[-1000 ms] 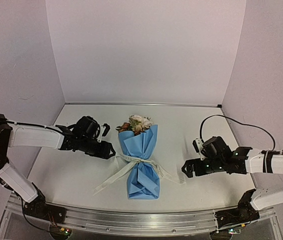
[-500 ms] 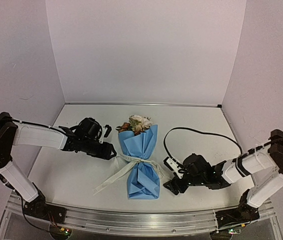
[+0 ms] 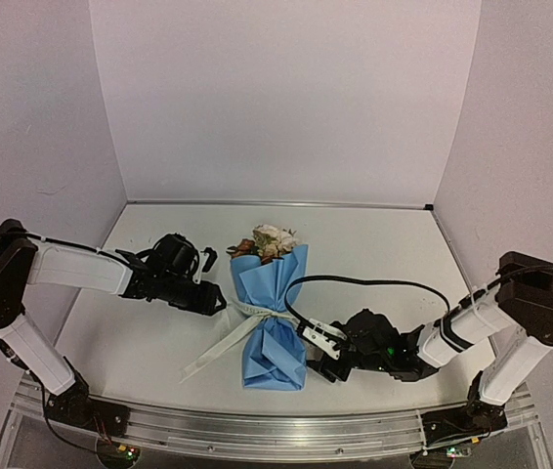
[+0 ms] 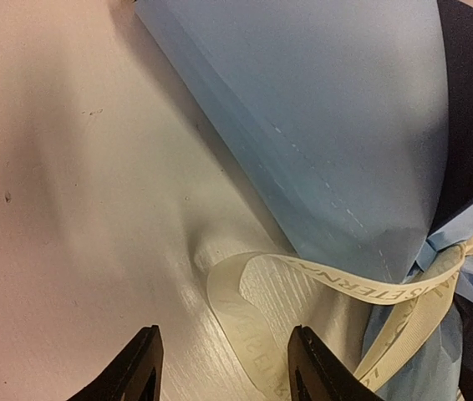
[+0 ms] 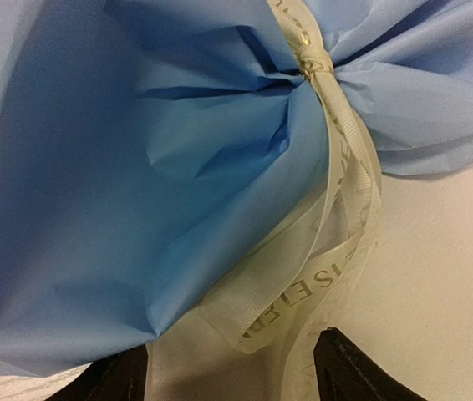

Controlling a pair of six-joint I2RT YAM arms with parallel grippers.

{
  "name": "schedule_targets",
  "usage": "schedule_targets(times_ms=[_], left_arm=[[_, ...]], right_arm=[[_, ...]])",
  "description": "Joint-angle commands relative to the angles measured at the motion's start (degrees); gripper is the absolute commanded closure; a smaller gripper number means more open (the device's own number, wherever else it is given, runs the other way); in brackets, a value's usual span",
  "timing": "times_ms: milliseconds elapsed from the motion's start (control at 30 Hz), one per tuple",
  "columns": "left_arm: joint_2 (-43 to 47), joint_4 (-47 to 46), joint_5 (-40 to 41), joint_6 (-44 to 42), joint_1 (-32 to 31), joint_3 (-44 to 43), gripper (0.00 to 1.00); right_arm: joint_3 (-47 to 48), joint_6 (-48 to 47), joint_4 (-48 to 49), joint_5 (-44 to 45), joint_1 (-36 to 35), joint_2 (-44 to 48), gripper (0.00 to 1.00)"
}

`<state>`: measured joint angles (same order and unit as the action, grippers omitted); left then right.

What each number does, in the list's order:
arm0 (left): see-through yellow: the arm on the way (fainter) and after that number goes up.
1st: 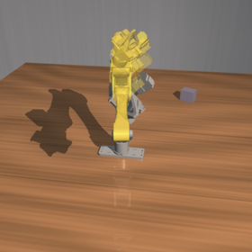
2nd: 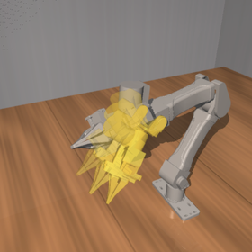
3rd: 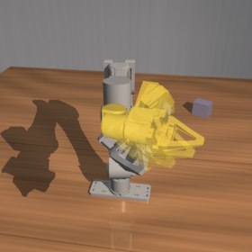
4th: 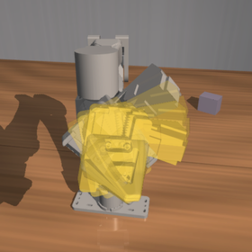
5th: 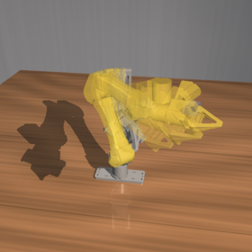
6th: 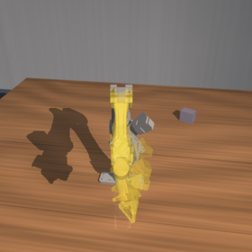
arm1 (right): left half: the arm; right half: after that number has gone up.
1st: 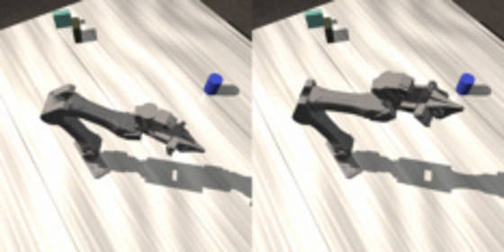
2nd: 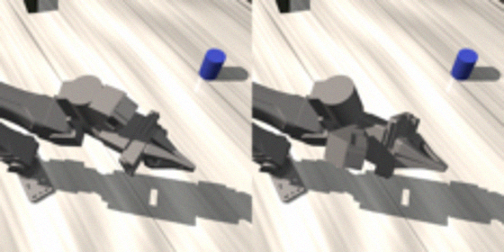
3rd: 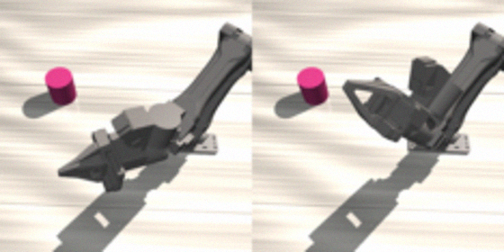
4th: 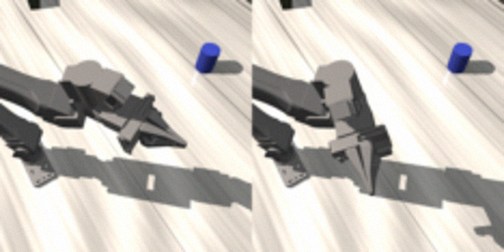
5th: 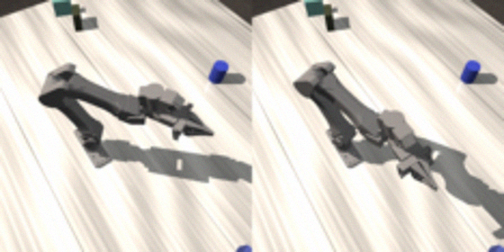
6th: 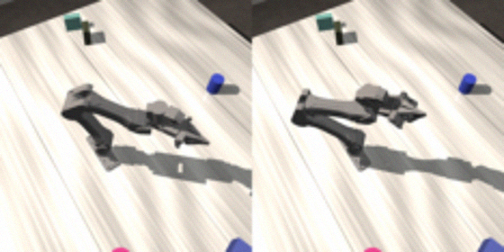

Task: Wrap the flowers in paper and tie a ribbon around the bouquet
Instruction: Tie the half-tied ribbon around the folded bouquet.

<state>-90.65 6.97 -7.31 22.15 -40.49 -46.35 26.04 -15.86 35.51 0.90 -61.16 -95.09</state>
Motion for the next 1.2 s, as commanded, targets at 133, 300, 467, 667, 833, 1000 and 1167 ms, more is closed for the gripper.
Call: schedule_targets(times_ms=[133,300,467,667,833,1000,1167], left_arm=[[-0.6,-2.4,-0.6,-0.1,0.0,0.9,0.48],[-0.2,-2.3,-0.8,0.3,-0.1,1.4,0.45],[-0.9,-2.1,0.4,0.5,0.0,1.3,0.44],[-1.7,-2.2,0.8,0.1,0.0,0.9,0.44],[-2.3,-1.8,2.3,-0.5,0.0,0.8,0.45],[-4.3,-2.8,2.3,-1.1,0.0,-0.3,0.44],[-7.6,-4.9,1.9,-1.5,0.0,-2.2,0.43]], right_arm=[[3.6,-2.9,3.7,1.2,-1.4,-1.7,0.39],[2.9,-2.9,3.7,1.6,-2.8,-1.6,0.45],[3.1,-3.0,3.1,2.1,-4.4,-1.8,0.51],[5.3,-2.5,3.0,2.9,-4.6,-4.7,0.56],[7.0,-2.4,3.1,5.6,-4.6,-6.6,0.72],[8.1,-1.9,3.2,6.9,-4.6,-7.2,0.84],[7.8,-1.3,3.2,7.3,-4.6,-6.8,0.99]])
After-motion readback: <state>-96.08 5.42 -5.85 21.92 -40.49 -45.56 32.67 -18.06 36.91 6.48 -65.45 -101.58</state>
